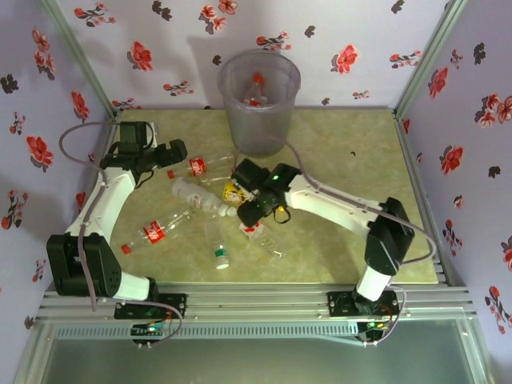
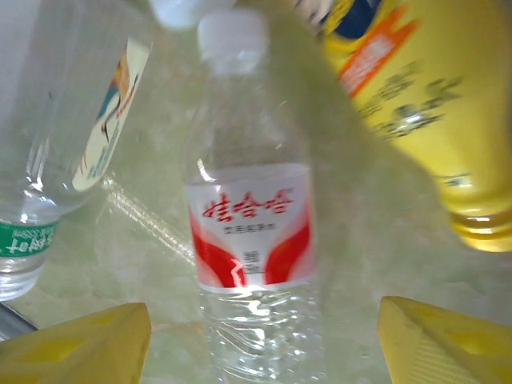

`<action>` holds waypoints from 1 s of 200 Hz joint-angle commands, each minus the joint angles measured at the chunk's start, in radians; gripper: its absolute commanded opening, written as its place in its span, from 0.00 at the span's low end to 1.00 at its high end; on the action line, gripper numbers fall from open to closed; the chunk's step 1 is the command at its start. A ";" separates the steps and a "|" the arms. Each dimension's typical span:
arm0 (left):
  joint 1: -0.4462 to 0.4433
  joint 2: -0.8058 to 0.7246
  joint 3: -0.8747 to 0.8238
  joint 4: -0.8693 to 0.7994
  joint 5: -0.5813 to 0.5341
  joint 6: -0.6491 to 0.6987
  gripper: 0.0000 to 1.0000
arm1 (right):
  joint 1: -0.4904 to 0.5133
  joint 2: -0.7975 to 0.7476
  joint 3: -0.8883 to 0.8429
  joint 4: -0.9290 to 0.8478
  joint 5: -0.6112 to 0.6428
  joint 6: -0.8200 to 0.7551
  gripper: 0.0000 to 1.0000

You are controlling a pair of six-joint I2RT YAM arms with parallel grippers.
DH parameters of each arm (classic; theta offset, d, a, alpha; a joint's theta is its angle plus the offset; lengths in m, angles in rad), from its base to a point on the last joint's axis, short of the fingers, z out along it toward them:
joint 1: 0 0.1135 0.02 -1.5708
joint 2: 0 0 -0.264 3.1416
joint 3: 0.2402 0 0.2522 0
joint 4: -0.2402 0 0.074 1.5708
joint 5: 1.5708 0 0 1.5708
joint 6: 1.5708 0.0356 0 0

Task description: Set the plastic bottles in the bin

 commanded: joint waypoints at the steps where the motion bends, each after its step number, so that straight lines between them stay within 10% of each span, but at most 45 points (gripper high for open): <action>1: -0.003 0.004 0.022 -0.018 -0.013 0.016 1.00 | 0.011 0.043 -0.014 0.022 -0.034 0.037 0.77; 200: -0.003 -0.008 0.021 -0.019 -0.013 0.022 1.00 | 0.012 0.132 -0.097 0.098 0.008 0.057 0.65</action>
